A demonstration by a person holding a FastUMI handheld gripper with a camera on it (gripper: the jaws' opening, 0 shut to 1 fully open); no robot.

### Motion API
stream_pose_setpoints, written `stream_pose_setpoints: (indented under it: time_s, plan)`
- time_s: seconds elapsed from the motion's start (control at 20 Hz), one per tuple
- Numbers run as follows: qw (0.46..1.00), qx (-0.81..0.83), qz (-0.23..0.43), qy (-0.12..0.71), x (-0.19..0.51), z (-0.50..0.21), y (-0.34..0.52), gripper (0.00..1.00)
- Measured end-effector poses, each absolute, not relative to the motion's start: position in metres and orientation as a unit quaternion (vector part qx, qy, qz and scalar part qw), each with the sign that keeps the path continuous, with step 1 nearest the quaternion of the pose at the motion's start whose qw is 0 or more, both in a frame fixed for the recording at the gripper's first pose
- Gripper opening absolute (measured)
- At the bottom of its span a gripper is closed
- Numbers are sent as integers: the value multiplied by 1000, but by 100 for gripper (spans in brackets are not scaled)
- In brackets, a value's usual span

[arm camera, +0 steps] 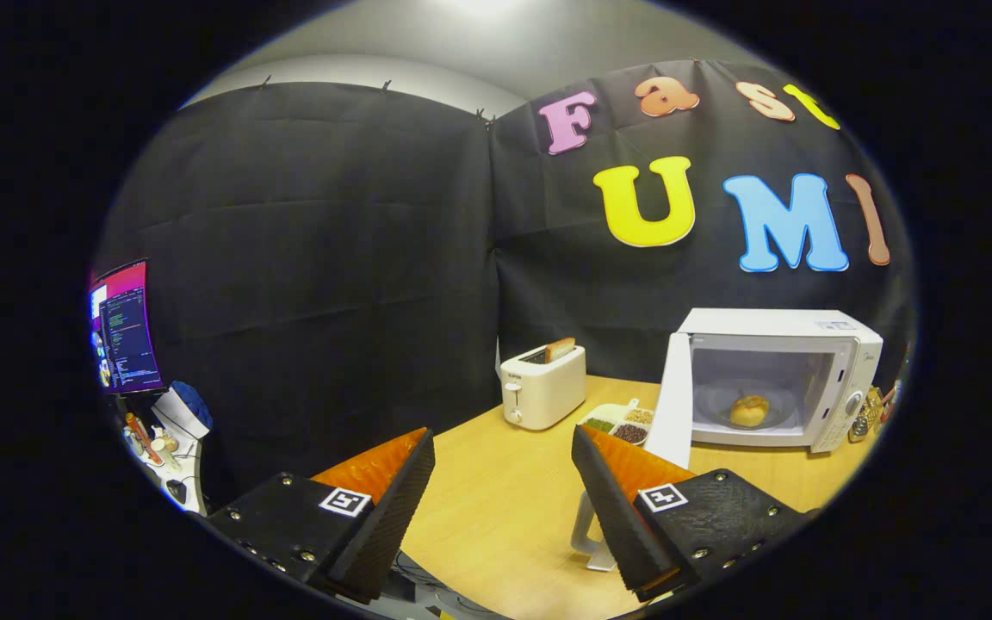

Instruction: Open the microwave, put the food inside, and close the microwave door.

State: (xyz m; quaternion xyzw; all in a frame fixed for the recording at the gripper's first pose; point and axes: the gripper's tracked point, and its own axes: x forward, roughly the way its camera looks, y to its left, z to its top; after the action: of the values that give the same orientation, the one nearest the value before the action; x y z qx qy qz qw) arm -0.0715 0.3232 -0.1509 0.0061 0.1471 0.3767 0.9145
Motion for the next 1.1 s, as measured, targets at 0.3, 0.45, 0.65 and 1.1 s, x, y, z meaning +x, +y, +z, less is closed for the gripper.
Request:
stream_pose_setpoints:
  time_s: [0.3, 0.45, 0.65, 1.1]
  plan:
    - [908, -24, 374, 190, -65, -188, 330, 45]
    - [921, -44, 337, 192, -47, -197, 314, 22]
    - [918, -24, 322, 231, -32, -218, 306, 8]
    - [918, 0, 304, 255, -15, -223, 271, 1]
